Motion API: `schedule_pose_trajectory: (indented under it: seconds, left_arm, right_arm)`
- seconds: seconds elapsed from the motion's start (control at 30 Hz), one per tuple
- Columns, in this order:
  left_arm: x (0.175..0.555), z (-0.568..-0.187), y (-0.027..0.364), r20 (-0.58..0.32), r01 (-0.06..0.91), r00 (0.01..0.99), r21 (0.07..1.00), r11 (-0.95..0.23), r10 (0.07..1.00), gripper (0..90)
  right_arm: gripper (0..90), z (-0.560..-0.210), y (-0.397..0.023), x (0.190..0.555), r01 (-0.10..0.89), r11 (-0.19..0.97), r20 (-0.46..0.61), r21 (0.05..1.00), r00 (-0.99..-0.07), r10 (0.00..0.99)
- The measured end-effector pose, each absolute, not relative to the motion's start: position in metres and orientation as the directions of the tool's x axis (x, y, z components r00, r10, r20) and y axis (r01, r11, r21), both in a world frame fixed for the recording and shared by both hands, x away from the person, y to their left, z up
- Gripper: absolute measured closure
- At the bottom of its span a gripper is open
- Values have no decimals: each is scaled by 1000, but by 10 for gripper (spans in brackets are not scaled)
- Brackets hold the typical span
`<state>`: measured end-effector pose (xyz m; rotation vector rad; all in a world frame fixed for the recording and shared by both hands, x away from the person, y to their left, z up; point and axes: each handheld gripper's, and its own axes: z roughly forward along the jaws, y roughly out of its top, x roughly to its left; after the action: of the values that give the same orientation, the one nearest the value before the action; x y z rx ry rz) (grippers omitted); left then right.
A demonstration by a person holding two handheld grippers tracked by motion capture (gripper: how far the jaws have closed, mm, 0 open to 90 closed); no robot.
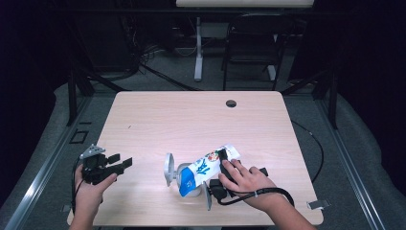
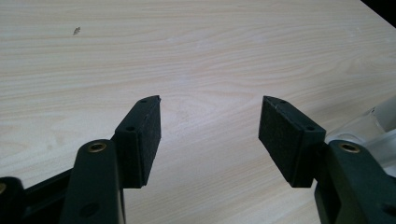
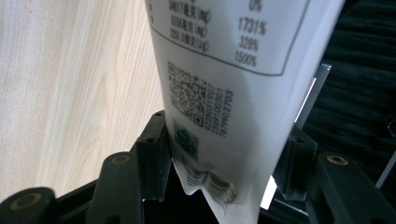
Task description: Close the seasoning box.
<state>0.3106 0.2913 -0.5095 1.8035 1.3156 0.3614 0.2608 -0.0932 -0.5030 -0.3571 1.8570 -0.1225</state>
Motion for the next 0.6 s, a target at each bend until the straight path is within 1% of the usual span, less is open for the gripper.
schedule_pose_trajectory:
  seconds: [0.6]
  left_arm:
    - [311,-509,292,-240,639,402,765,-83,884,395]
  right_arm:
    - [470,-502,-93,261,-181,946,-911,-267,-271,-309]
